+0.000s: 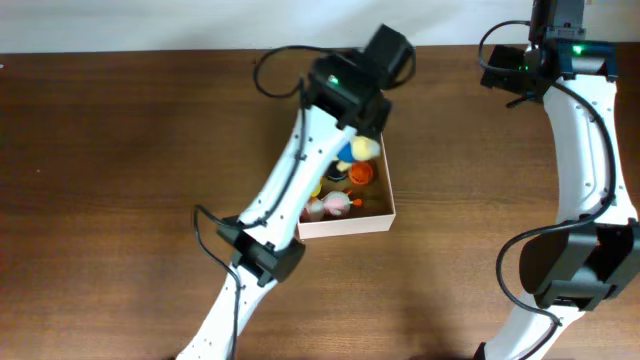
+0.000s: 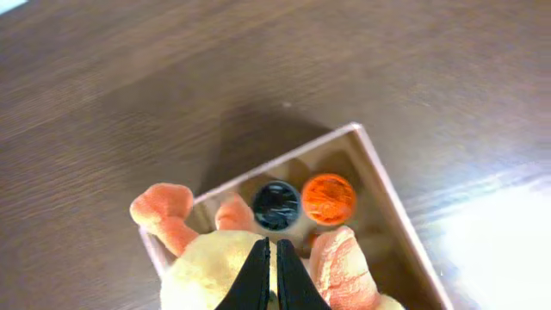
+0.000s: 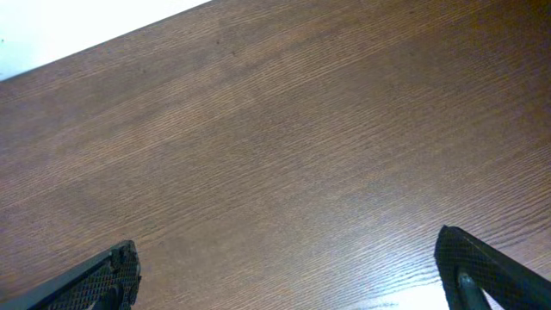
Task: Pack container
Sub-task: 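Carry the plush bunny with the left gripper over the box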
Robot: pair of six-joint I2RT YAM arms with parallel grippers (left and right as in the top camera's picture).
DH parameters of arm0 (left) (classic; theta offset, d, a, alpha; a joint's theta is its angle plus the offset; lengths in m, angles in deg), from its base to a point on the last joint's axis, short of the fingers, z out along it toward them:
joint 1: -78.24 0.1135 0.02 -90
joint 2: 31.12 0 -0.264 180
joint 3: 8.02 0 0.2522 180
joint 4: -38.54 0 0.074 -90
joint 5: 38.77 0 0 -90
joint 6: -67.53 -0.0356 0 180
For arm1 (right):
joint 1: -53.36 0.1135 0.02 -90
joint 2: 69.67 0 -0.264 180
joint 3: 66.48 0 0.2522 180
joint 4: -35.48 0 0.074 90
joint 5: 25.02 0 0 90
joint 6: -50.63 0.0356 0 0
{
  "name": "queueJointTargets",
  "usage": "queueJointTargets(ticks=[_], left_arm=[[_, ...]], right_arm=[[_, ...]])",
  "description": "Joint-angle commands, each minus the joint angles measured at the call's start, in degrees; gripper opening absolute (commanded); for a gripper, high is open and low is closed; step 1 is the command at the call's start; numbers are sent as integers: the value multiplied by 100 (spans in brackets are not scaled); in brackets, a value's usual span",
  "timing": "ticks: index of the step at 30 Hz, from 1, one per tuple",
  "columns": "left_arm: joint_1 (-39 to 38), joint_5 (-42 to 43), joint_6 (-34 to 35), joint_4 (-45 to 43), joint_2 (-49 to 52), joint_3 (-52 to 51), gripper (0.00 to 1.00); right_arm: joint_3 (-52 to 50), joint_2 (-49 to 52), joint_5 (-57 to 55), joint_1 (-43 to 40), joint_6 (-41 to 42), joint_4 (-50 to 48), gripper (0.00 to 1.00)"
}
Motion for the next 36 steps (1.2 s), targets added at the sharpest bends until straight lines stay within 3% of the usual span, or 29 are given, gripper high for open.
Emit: queueJointTargets(ticks=[1, 12, 23, 30, 36], left_arm=[[-184, -409, 72, 7, -94, 94, 2], [-243, -1434, 247, 9, -92, -713, 2], [-249, -1399, 1207, 9, -90, -1742, 2], [-363, -1257, 1578, 9, -87, -1875, 2], [-579, -979, 1749, 9, -87, -2608, 2]], right_arm=[[63, 22, 7, -17, -24, 2, 99], [63, 22, 7, -17, -24, 2, 99], [63, 22, 7, -17, -24, 2, 99], [63, 22, 7, -17, -22, 2, 99], [63, 22, 7, -17, -24, 2, 99]])
